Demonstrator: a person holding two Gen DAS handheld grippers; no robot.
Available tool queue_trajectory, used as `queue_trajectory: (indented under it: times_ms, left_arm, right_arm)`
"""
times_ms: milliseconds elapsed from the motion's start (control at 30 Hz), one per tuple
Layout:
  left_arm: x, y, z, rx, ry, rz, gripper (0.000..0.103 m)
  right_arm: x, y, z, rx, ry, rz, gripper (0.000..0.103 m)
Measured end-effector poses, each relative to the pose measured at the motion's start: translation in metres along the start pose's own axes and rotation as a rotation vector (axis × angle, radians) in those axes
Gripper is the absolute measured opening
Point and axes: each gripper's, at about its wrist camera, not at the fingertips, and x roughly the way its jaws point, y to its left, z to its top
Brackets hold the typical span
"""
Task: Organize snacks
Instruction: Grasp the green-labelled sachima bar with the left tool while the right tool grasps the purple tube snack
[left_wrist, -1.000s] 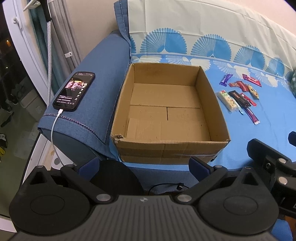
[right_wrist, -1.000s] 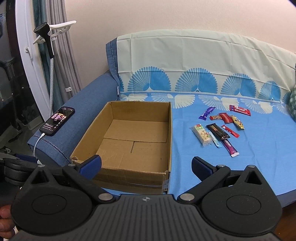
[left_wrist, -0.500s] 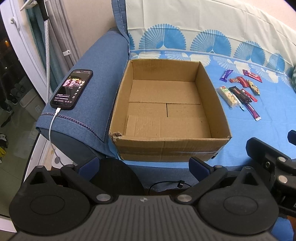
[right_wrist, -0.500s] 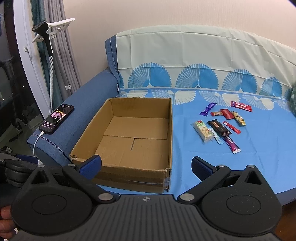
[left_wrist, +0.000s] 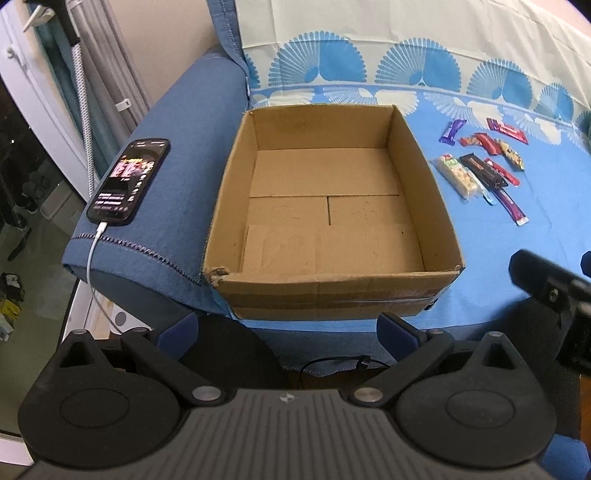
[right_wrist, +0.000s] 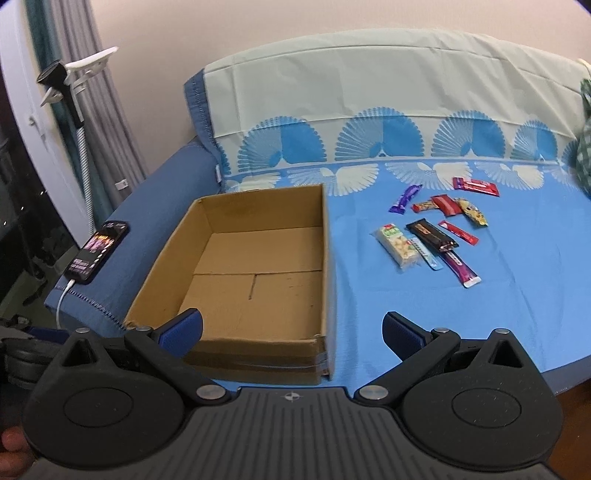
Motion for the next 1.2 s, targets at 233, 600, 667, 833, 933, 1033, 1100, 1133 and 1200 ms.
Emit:
queue_trajectory:
  times_ms: [233, 600, 667, 833, 933, 1033, 1100, 1133, 1200]
  left_arm:
    - [0.004, -0.04, 0.03, 0.058, 0.008, -0.041, 0.103]
    - [0.051, -0.162, 0.127, 0.061, 0.101, -0.239, 0.103]
    - [0.075, -0.187, 0.148, 0.046, 0.132, -0.243, 0.103]
    - [0.154, -0.249, 0.19, 0.044, 0.207, -0.189, 0.103]
    - [0.203, -0.276, 0.206, 0.049, 0.236, -0.15, 0.103]
    - [0.245, -0.294, 0.219, 0.033, 0.239, -0.135, 0.103]
    - [0.271, -0.305, 0.228, 0.031, 0.235, -0.115, 0.103]
    - [0.283, -0.309, 0.232, 0.03, 0.239, -0.109, 0.103]
    - [0.31, -0.314, 0.238, 0.033, 0.261, -0.081, 0.103]
  right_arm:
    - [0.012, -0.064, 0.013, 0.092, -0.042, -0.081, 0.103]
    - [0.052, -0.206, 0.031, 0.222, -0.031, -0.279, 0.103]
    - [0.072, -0.227, 0.035, 0.221, -0.012, -0.296, 0.103]
    - [0.141, -0.276, 0.042, 0.205, 0.053, -0.288, 0.103]
    - [0.19, -0.298, 0.042, 0.189, 0.115, -0.257, 0.103]
    - [0.239, -0.308, 0.041, 0.156, 0.179, -0.217, 0.103]
    - [0.269, -0.31, 0.041, 0.12, 0.219, -0.196, 0.103]
    - [0.282, -0.31, 0.04, 0.103, 0.234, -0.187, 0.103]
    - [0.309, -0.31, 0.04, 0.063, 0.262, -0.189, 0.103]
